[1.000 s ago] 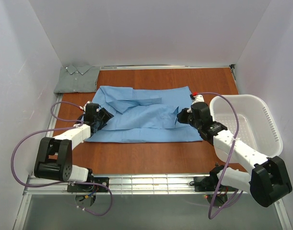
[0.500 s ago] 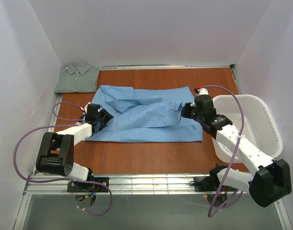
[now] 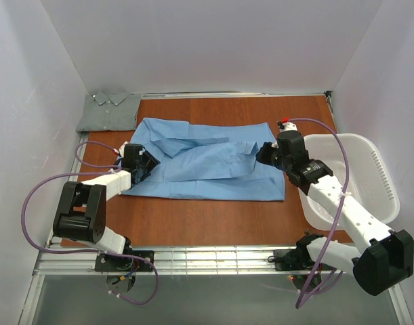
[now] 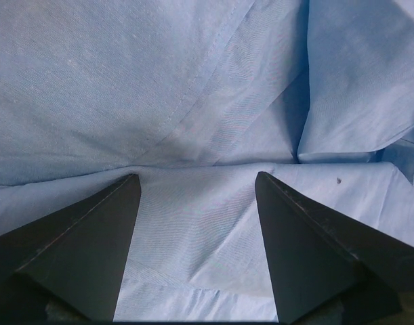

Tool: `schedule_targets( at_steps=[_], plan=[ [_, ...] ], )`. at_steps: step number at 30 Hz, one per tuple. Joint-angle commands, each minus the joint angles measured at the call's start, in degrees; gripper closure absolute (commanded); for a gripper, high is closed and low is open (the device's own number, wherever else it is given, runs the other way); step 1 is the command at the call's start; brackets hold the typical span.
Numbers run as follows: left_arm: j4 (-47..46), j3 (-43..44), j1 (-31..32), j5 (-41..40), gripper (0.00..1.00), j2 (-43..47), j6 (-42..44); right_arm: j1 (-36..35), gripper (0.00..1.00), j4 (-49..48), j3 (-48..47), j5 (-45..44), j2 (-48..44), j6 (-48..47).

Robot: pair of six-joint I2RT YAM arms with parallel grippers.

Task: Fold and stack the long sleeve shirts
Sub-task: Fold the shirt

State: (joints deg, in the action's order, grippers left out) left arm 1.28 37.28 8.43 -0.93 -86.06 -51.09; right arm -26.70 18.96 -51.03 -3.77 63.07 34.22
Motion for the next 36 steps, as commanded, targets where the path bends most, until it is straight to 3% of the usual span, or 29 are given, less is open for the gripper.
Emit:
schedule_targets(
  at_steps=[1,9,19,29,36],
  plan=[
    [4.5,-0.4,-0.3,-3.0,0.34,-1.7,0.7,0.1,0.99,3.8,2.9,-1.4,-2.6,2.5],
    [5.8,-0.4,-0.3,-4.2,0.34,-0.2,1.2,0.3,0.99,4.9,11.3,-7.2,-4.4,3.3],
    [7.9,-0.2,-0.3,-5.6,0.34,0.5,1.6,0.9,0.99,3.3,12.4,-18.5,2.4,-3.5],
    [8.3,-0.5,-0.3,-5.1,0.34,3.2,2.3,1.1,0.99,-1.6,11.6,-21.9,10.1,-8.3],
    [10.3,1.0,-0.3,-4.4,0.29,8.4,4.6,1.0,0.59,1.2,6.7,-20.8,10.2,-11.0]
  ],
)
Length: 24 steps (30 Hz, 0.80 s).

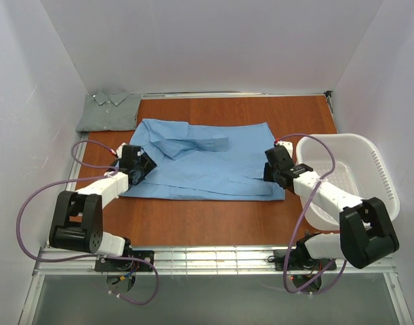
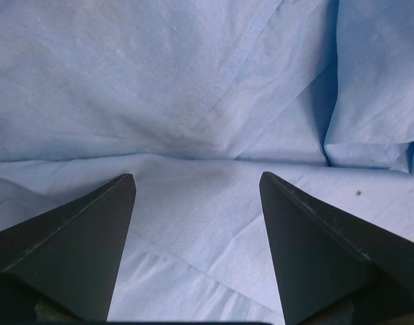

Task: Fold and stack the long sleeve shirts
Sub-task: Fold the shirt

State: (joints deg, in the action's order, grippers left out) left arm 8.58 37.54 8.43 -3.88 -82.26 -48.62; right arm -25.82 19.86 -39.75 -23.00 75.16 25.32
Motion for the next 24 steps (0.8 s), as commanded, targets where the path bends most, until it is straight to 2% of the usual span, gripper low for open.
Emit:
schedule_targets(
  at_steps=[1,3,8,11,15,17,20,21,24],
  plan=[
    [3.3,1.4,-0.3,-1.0,0.27,5.5,2.7,0.1,0.57,0.8,-5.2,-0.6,-3.7,-3.0],
    [3.9,2.4,-0.2,0.8,0.23,8.3,4.7,0.2,0.53,0.8,-6.5,1.4,-5.6,-4.0],
    [5.4,5.3,1.1,6.3,0.2,11.8,5.3,0.2,0.53,-6.9,-6.1,18.1,-7.8,-2.6],
    [5.3,6.1,2.2,8.2,0.21,9.5,3.7,0.2,0.55,-10.7,-4.3,22.6,-5.1,1.9],
    [5.0,6.8,2.2,6.5,0.21,3.8,3.1,0.2,0.55,-11.7,-4.5,26.4,0.4,3.4],
    [5.0,7.2,2.2,6.3,0.21,0.3,3.0,0.2,0.55,-10.8,-6.5,28.1,4.9,2.5],
    [5.4,6.8,2.2,6.3,0.21,-3.1,3.3,0.2,0.55,-4.4,-11.0,31.8,11.1,-1.7],
    [7.0,6.5,2.2,6.0,0.21,-3.6,3.3,0.2,0.56,0.4,-12.4,32.6,12.7,-3.4],
    [10.3,5.1,2.2,6.3,0.21,-4.4,3.3,0.2,0.56,6.4,-14.6,31.5,17.5,-8.2]
  ],
)
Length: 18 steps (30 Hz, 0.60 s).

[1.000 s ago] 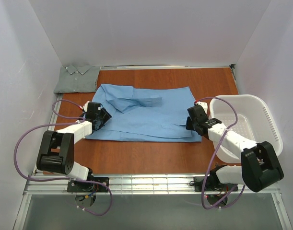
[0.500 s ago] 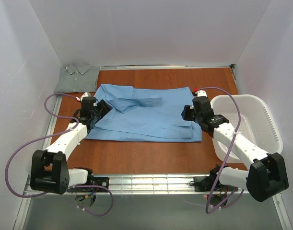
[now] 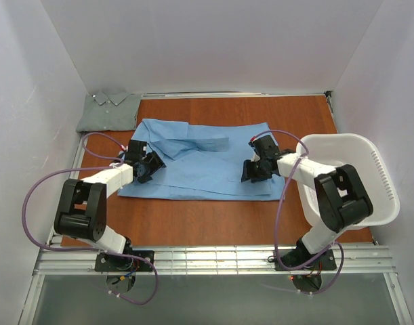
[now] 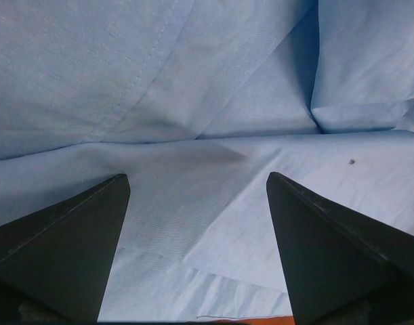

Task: Fold and stack the long sleeve shirts
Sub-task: Fold the shirt

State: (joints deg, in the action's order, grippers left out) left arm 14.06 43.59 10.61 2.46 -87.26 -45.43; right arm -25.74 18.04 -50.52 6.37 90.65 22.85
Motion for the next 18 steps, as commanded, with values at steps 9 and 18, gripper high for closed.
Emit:
schedule_targets(
  at_steps=[9,18],
  plan=[
    [16.1,-10.7,-0.5,2.1,0.21,8.8,-2.9,-2.5,0.58,16.8,6.9,0.8,0.4,-9.2],
    [28.8,-16.1,-0.8,8.4,0.21,28.6,-9.5,-12.9,0.58,22.9,17.3,4.3,-11.6,-4.8]
  ],
)
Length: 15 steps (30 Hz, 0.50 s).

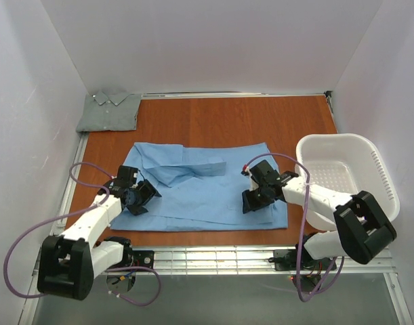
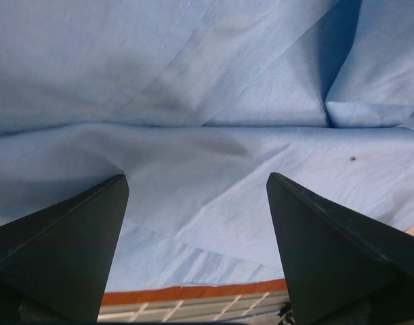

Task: Fold and stack the long sleeve shirts
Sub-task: Fold the shirt

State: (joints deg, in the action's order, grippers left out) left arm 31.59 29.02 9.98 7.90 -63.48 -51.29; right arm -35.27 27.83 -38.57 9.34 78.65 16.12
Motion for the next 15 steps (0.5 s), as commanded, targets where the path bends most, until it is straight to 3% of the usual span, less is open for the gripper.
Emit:
schedule_targets(
  at_steps=[1,5,7,9,15],
  plan=[
    [12.2,-1.2,-0.2,2.2,0.21,7.5,-3.8,-4.1,0.58,13.5,5.3,1.6,-0.5,2.2],
    [15.7,5.2,-0.2,-1.0,0.19,9.5,-1.0,-5.3,0.57,14.6,-0.1,0.6,-6.1,1.0],
    [16.1,12.1,-0.2,-2.3,0.18,8.9,0.9,-5.3,0.53,14.6,-7.6,-2.5,-8.7,-2.6],
    [14.7,17.8,-0.2,-4.6,0.15,6.6,4.3,-5.3,0.51,12.9,-14.7,-4.9,-9.8,-6.6],
    [8.9,23.1,-0.2,-5.0,0.14,-4.3,4.4,-5.2,0.43,1.8,-23.9,-4.5,-5.1,-21.7]
  ],
)
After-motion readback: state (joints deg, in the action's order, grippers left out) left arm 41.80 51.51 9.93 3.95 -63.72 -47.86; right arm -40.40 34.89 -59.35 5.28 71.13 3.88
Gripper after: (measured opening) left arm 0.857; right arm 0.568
